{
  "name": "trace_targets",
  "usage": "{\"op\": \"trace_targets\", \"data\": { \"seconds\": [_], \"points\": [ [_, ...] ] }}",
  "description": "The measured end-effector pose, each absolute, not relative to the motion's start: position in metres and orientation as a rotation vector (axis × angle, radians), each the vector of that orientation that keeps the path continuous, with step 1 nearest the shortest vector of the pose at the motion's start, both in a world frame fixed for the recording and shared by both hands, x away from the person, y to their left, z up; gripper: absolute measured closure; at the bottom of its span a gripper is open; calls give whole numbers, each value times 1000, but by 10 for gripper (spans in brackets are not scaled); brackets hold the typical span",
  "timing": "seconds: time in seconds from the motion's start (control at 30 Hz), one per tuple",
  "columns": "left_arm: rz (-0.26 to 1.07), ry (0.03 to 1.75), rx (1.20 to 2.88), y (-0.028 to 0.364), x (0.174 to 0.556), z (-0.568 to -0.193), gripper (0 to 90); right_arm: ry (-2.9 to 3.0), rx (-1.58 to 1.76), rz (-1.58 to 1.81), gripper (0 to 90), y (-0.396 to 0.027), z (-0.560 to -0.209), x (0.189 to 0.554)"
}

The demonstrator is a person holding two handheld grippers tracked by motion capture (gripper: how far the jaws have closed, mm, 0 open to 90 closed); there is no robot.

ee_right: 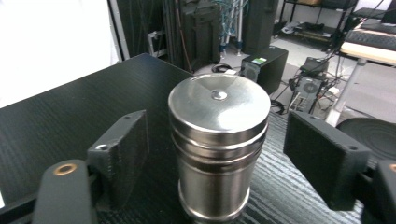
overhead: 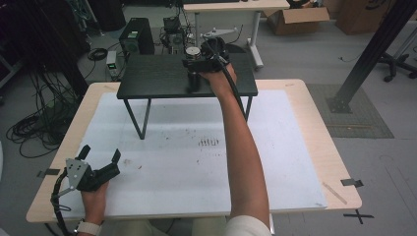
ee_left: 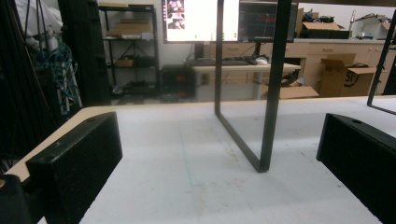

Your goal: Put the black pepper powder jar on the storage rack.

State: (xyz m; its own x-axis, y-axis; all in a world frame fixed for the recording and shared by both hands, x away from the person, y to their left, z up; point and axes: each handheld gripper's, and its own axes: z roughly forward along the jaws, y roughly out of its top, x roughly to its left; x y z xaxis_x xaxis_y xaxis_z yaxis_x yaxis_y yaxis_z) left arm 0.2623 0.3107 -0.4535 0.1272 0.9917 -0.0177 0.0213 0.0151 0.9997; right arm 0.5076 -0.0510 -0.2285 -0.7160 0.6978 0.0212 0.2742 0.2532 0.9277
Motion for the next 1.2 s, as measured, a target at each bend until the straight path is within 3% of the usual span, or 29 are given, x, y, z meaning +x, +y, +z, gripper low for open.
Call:
{"op": "trace_targets", "data": {
  "seconds": [0.53, 1.2],
  "points": [
    [1095, 1137, 1277, 311, 262, -453, 5, 2082, 864, 1553, 33, -63, -218, 485],
    [1095, 1137, 1276, 311, 262, -454, 5, 1979, 784, 1661, 0, -103, -222, 427]
  ]
}}
